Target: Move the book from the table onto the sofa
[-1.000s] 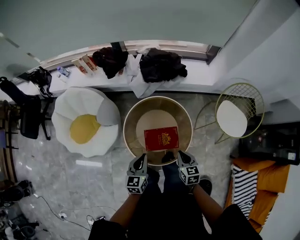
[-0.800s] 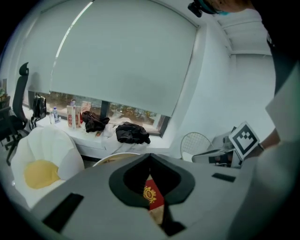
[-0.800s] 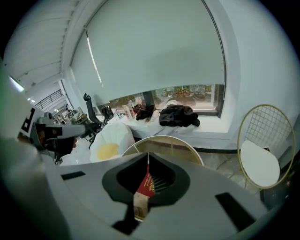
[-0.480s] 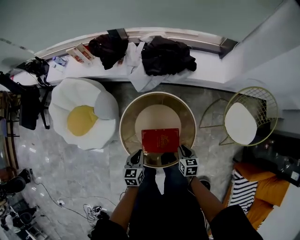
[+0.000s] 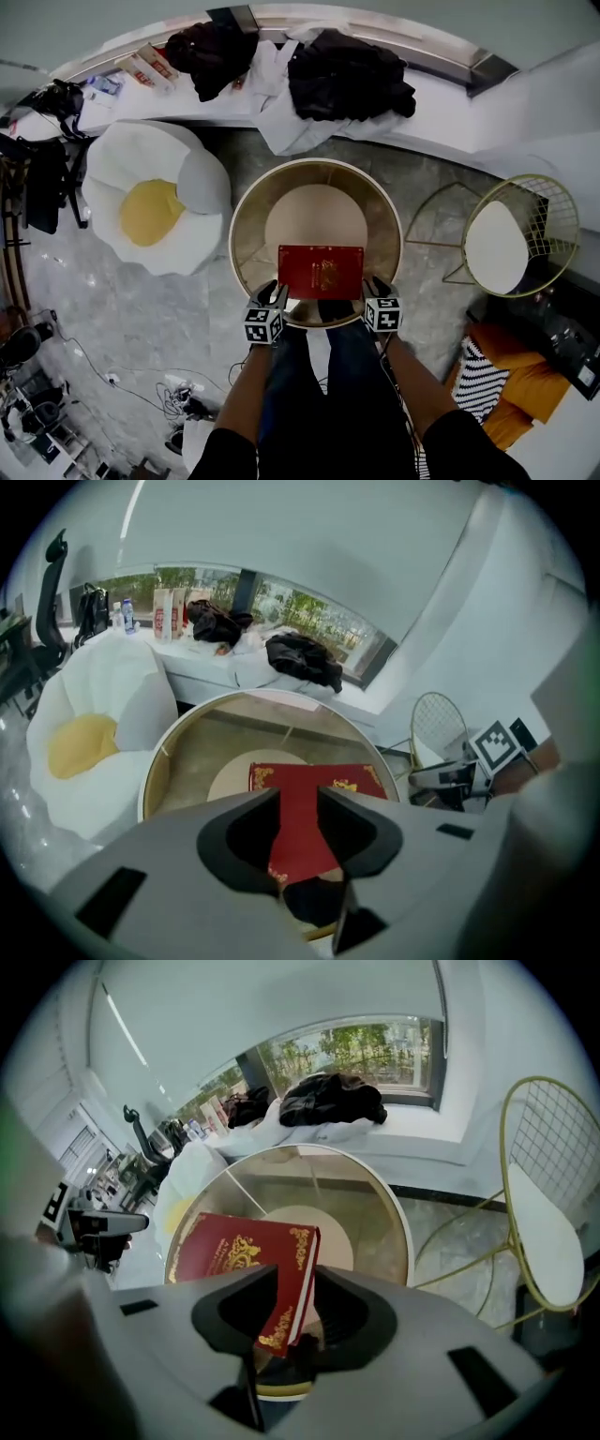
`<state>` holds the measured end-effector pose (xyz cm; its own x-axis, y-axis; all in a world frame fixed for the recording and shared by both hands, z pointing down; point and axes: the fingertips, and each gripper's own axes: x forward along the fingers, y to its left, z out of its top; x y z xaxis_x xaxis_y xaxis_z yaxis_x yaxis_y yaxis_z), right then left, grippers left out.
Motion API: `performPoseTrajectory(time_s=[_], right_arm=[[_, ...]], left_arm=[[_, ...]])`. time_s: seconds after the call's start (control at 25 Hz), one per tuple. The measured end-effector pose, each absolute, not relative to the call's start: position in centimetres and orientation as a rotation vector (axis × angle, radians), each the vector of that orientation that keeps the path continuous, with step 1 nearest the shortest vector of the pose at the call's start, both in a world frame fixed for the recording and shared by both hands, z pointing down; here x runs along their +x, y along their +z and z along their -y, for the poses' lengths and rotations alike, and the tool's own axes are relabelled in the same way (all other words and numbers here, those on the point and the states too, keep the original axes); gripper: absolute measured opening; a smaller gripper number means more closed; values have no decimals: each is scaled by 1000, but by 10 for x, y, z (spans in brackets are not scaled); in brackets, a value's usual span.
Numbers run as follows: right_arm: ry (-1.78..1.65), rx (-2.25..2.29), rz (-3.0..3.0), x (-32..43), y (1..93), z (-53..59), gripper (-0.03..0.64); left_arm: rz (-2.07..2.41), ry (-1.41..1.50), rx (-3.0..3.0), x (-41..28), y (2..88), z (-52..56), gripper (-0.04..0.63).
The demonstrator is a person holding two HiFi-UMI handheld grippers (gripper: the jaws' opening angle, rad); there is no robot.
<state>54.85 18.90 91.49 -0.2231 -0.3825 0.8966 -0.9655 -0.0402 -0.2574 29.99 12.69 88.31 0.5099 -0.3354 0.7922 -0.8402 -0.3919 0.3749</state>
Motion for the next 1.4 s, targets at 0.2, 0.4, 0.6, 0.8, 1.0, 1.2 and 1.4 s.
performPoseTrajectory(time_s=[0.2, 0.4, 0.6, 0.8, 1.0, 1.2, 1.4], right_arm=[[1277, 1323, 1678, 539, 937, -183, 183], [1363, 1299, 1705, 538, 958, -176, 204], [1392, 1278, 1713, 540, 971, -179, 213], [1495, 1258, 1727, 530, 978, -183, 218], [1542, 1230, 1743, 520, 985, -174, 218], [1535, 1227, 1740, 516, 986, -172, 219], [1515, 1198, 1743, 515, 989, -172, 219]], left_arm=[[860, 924, 1970, 308, 918, -131, 140], [888, 922, 1867, 303, 945, -123, 192], [914, 919, 1813, 302, 963, -120, 212], [946, 897, 1793, 299, 974, -120, 219], [937, 876, 1809, 301, 972, -118, 219], [984, 845, 1785, 298, 971, -118, 221], [1054, 862, 1780, 293, 969, -114, 221]])
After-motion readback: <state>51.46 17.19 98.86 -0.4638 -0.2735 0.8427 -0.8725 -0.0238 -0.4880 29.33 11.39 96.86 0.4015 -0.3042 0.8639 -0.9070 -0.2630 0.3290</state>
